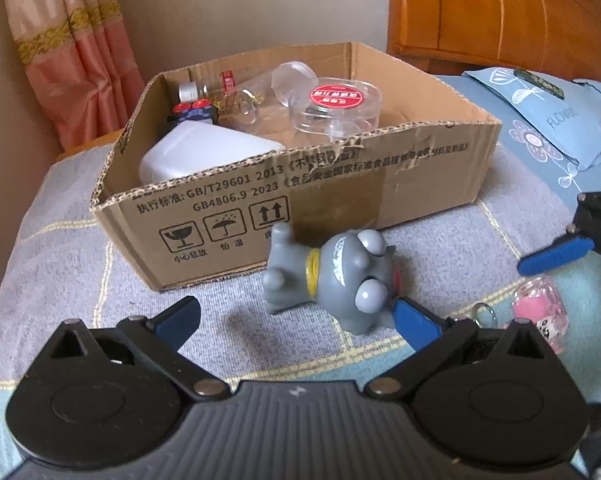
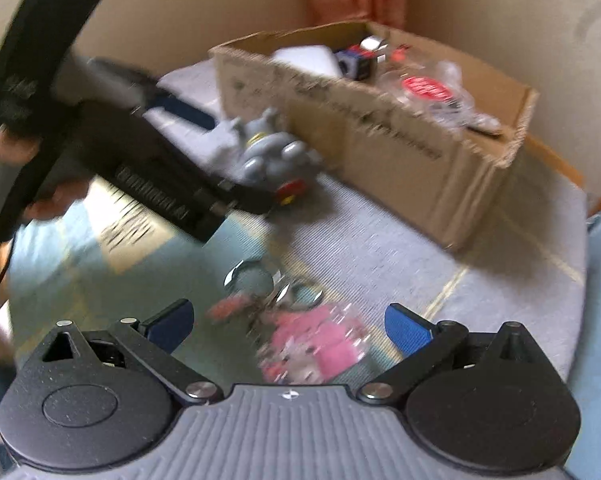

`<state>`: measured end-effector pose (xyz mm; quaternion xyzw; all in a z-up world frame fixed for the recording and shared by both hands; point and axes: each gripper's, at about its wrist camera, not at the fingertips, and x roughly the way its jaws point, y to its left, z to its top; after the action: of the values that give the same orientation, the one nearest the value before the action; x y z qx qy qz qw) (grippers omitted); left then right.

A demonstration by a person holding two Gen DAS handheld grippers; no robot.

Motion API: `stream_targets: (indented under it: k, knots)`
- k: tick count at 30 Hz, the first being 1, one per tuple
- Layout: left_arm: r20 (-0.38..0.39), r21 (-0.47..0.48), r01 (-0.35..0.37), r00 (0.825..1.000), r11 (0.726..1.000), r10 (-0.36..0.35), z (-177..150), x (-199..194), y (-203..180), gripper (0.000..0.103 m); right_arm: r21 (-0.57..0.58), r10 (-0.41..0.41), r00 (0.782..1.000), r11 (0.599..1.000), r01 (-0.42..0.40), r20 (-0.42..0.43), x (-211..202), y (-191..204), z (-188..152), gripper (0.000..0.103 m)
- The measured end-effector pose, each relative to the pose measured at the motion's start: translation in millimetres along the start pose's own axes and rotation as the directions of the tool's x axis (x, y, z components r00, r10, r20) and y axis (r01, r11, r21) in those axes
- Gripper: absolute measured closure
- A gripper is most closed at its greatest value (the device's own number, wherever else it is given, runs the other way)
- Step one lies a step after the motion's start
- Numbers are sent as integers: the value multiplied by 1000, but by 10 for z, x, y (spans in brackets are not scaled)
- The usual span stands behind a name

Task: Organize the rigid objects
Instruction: 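Close the right tool on the pink keychain while the left tool closes on the grey figurine, then carry the keychain and grey figurine into the box and open both tools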

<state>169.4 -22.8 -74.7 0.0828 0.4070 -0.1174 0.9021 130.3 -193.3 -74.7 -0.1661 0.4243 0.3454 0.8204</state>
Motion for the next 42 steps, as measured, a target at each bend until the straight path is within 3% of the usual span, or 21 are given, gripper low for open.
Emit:
stream_targets:
  k: [8,13,16,17,24,29,36,42]
  knots:
    - [39,89,44,998,995,-48,73,22,-131,1,-120,-43,999,992,41,-16,-131,152,-105,21]
    - [42,58,54,998,997,-57,117,89,-123,9,-131,-57,998,990,54,-15,-143,73,-38,43]
    - [30,35,80,996,996,-81,113,122,-88,29,-131,-53,998,990,51,-15,-156,57,-49,43]
    - [27,26,96,995,995,-96,112,127,-75,30,-127,-54,998,991,52,-14,-163,60,-56,43]
    - [15,63,125,992,990,-126,149,24,-57,32,-92,-35,999,995,34,-6,-304,49,-36,43]
    - [-7,151,156,988,976,-157,225,-171,-36,32,-91,-16,999,996,18,28,-489,16,104,43]
    - [-37,213,217,976,953,-213,418,-511,47,32,-136,-32,997,990,41,67,-711,46,327,43]
    - [-13,248,218,975,944,-222,669,-710,87,32,-152,-67,992,985,83,105,-873,-11,563,43]
